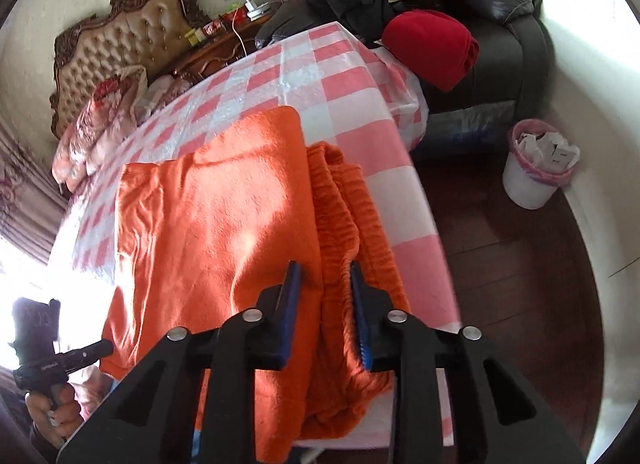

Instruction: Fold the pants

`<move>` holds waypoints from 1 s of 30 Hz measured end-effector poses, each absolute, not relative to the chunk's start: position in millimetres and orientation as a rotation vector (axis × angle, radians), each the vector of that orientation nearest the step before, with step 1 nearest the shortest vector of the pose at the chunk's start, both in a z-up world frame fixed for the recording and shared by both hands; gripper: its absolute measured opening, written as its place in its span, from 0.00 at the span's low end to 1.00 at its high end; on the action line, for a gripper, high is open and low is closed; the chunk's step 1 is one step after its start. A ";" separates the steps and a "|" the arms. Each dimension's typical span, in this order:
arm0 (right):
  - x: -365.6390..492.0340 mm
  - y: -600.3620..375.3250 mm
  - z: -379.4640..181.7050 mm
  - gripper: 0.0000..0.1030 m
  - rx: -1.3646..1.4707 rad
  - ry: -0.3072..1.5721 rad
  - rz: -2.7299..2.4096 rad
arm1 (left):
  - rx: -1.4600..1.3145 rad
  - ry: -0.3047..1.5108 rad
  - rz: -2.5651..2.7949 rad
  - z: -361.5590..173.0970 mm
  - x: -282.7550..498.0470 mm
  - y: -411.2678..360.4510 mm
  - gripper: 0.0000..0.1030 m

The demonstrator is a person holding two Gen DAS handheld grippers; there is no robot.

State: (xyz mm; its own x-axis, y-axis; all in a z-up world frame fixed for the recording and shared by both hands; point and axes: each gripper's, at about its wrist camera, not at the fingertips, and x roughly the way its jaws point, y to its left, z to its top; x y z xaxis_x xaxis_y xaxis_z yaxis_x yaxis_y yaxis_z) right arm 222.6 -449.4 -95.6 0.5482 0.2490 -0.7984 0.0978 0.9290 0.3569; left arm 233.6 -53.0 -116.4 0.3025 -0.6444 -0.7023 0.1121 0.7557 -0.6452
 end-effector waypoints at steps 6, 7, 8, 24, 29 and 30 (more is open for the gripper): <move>242.3 -439.9 -97.5 0.23 0.386 0.951 0.046 | -0.517 1.182 -0.524 -112.8 246.6 -48.3 0.22; 243.4 -438.8 -97.0 0.23 0.374 0.953 0.039 | -0.512 1.176 -0.521 -111.9 244.0 -46.6 0.27; 244.0 -436.2 -96.6 0.23 0.350 0.958 0.033 | -0.511 1.169 -0.511 -111.7 240.5 -46.2 0.32; 172.0 -351.9 -103.7 0.71 -0.122 0.852 -0.258 | 0.177 0.838 -0.372 -81.7 187.8 -136.6 0.32; 175.8 -365.2 -105.3 0.76 -0.039 0.859 -0.250 | 0.168 0.786 -0.455 -43.2 239.0 -171.1 0.32; 177.0 -366.4 -106.3 0.77 -0.033 0.862 -0.252 | 0.170 0.805 -0.509 -39.3 254.1 -186.6 0.32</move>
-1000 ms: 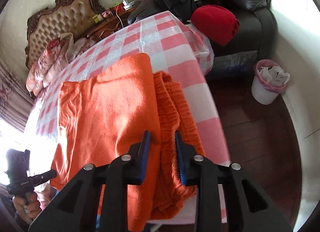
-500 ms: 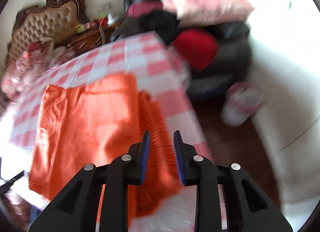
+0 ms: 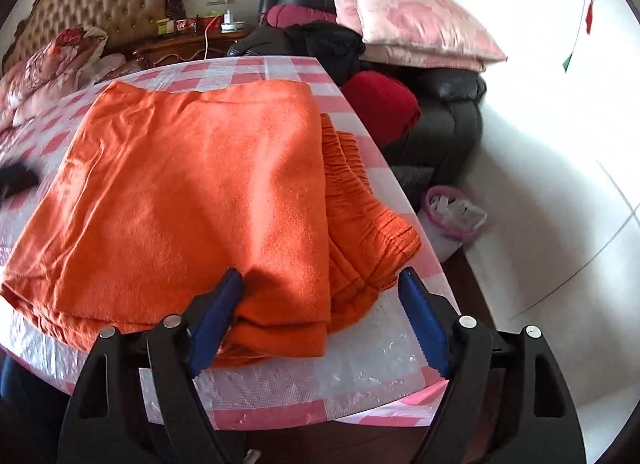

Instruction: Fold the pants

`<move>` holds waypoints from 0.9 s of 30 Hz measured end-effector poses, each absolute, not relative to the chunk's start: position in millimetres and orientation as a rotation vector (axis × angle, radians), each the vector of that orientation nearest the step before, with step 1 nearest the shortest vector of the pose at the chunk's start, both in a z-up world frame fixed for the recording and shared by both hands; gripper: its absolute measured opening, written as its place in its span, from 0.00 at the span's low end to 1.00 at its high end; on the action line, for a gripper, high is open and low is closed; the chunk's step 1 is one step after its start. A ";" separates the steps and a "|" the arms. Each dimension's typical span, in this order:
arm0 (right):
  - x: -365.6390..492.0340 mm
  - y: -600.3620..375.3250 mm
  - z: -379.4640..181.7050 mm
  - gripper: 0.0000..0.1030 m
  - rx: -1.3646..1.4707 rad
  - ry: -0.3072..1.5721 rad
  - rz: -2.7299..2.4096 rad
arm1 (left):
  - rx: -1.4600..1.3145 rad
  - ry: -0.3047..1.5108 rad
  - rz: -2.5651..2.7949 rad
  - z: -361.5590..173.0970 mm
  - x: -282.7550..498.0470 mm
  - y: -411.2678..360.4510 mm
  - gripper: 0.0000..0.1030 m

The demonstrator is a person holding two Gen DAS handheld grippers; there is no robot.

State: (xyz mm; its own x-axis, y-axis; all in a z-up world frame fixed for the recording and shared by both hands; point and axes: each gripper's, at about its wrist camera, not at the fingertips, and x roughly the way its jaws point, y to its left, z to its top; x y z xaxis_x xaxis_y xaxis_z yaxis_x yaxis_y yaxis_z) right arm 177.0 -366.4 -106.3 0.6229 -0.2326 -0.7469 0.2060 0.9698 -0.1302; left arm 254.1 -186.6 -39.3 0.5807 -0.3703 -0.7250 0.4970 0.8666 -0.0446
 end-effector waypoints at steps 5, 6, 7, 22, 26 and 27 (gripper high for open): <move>175.6 -369.5 -110.0 0.78 0.006 0.865 -0.253 | 0.221 0.941 -0.676 -56.3 317.7 -273.0 0.31; 175.6 -369.7 -110.1 0.79 0.009 0.866 -0.252 | 0.235 0.985 -0.694 -66.6 328.3 -286.7 0.31; 175.9 -370.2 -110.3 0.79 0.011 0.868 -0.251 | 0.245 1.021 -0.693 -77.2 337.7 -295.9 0.31; 176.5 -378.9 -113.7 0.82 0.062 0.871 -0.232 | 0.138 0.998 -0.238 -93.7 336.7 -169.0 0.43; 177.2 -376.4 -111.5 0.82 0.038 0.879 -0.239 | 0.167 0.887 -0.260 -63.6 313.2 -164.8 0.45; 176.4 -375.2 -108.2 0.82 0.033 0.878 -0.249 | 0.175 0.848 -0.237 -52.7 301.1 -160.9 0.52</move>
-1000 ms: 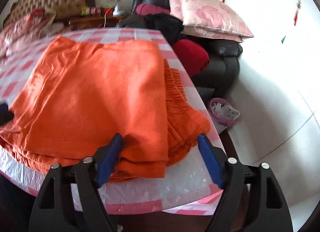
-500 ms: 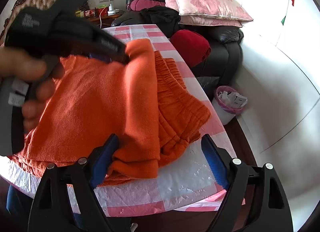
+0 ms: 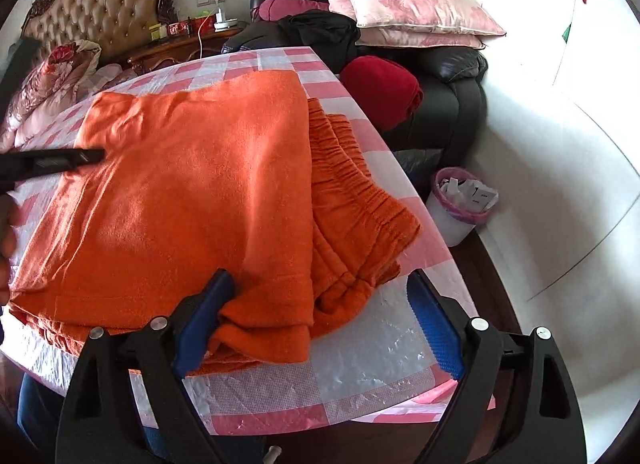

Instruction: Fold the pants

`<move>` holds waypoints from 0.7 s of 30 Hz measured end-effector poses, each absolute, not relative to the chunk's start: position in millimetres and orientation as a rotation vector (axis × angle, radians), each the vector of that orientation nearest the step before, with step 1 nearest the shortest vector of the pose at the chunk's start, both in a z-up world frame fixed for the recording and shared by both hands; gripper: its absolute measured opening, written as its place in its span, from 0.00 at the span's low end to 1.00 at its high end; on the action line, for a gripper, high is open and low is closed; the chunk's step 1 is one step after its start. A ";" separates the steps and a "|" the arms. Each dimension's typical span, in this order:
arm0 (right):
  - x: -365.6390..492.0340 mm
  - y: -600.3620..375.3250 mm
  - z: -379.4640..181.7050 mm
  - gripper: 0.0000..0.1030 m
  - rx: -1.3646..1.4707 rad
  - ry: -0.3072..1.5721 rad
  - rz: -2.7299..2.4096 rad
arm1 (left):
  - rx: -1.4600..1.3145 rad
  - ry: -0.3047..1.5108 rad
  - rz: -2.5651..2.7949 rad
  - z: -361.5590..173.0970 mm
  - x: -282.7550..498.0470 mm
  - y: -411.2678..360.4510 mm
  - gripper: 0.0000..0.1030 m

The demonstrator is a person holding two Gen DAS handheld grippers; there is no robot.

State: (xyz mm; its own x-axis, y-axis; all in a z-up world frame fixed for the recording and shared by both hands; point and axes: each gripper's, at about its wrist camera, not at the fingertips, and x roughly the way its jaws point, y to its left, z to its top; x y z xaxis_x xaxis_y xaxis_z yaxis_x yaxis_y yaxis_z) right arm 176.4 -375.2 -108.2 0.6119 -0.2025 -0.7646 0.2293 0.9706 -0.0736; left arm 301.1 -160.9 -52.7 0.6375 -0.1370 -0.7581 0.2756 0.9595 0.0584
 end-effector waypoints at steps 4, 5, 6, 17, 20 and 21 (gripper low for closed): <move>157.4 -364.2 -88.4 0.81 0.050 0.840 -0.243 | 0.082 0.823 -0.253 -30.1 234.4 -134.6 0.58; 152.4 -361.2 -84.8 0.81 0.054 0.839 -0.239 | 0.093 0.833 -0.252 -31.6 216.9 -131.9 0.58; 146.6 -356.9 -81.0 0.81 0.055 0.845 -0.238 | 0.092 0.844 -0.267 -32.7 201.0 -130.4 0.58; 101.1 -326.9 -45.2 0.81 0.049 0.810 -0.248 | 0.088 0.842 -0.318 -28.0 116.2 -136.2 0.68; 109.1 -326.5 -45.9 0.82 0.028 0.806 -0.246 | 0.071 0.836 -0.317 -29.1 123.8 -134.1 0.74; 113.8 -327.1 -47.3 0.82 0.029 0.799 -0.242 | 0.057 0.830 -0.302 -31.1 130.3 -132.1 0.80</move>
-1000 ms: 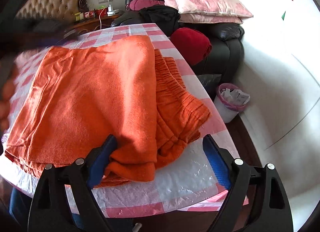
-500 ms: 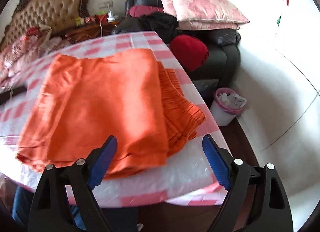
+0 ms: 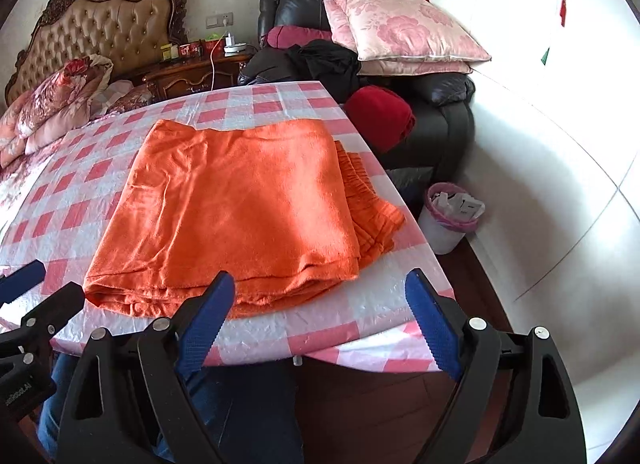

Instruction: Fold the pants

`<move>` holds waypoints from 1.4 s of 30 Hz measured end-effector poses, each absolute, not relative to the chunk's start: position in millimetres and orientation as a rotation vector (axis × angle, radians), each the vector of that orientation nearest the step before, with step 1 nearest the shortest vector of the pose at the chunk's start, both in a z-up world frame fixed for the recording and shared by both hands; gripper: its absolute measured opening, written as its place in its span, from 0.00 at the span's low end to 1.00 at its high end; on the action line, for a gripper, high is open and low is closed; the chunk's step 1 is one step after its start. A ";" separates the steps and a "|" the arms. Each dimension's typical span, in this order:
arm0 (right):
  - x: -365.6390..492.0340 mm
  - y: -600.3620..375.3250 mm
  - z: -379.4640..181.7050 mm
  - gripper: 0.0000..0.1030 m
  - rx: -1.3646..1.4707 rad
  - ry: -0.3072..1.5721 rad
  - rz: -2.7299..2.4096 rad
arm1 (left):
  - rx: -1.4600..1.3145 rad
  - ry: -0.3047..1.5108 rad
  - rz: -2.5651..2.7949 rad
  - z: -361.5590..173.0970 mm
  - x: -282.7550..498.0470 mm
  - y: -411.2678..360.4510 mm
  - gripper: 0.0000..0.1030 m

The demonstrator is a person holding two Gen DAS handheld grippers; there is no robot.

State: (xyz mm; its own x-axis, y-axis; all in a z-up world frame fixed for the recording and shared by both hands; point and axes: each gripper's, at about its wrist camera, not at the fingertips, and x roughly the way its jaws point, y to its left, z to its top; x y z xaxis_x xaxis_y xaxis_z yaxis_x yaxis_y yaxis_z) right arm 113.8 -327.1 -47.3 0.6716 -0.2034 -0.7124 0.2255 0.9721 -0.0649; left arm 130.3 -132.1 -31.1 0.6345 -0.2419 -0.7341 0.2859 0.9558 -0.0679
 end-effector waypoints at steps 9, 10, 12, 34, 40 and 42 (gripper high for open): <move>175.7 -331.5 -84.1 0.82 -0.035 0.851 -0.184 | 0.074 0.928 -0.269 -92.0 187.1 -133.5 0.77; 179.9 -335.3 -91.8 0.82 -0.047 0.884 -0.189 | 0.067 0.938 -0.276 -96.0 187.9 -133.1 0.77; 180.5 -341.7 -97.9 0.83 -0.060 0.894 -0.191 | 0.067 0.943 -0.284 -100.4 188.3 -132.5 0.77; 262.0 -423.9 -71.1 0.53 0.291 1.043 0.225 | 0.555 0.402 -0.691 -67.5 75.1 -272.5 0.62; 269.1 -417.5 -75.0 0.43 0.258 1.063 0.278 | 0.613 0.353 -0.668 -87.2 91.3 -320.1 0.47; 273.1 -419.7 -80.4 0.35 0.255 1.080 0.281 | 0.630 0.377 -0.667 -96.1 103.2 -330.0 0.27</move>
State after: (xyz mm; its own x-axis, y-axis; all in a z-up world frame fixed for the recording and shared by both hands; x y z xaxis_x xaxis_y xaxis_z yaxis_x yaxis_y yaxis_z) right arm 273.1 -419.7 -80.4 0.4422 0.3467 -0.8272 -0.1002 0.9356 0.3386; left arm 103.2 -330.0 -96.1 0.7298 -0.4531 -0.5119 0.6721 0.6125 0.4161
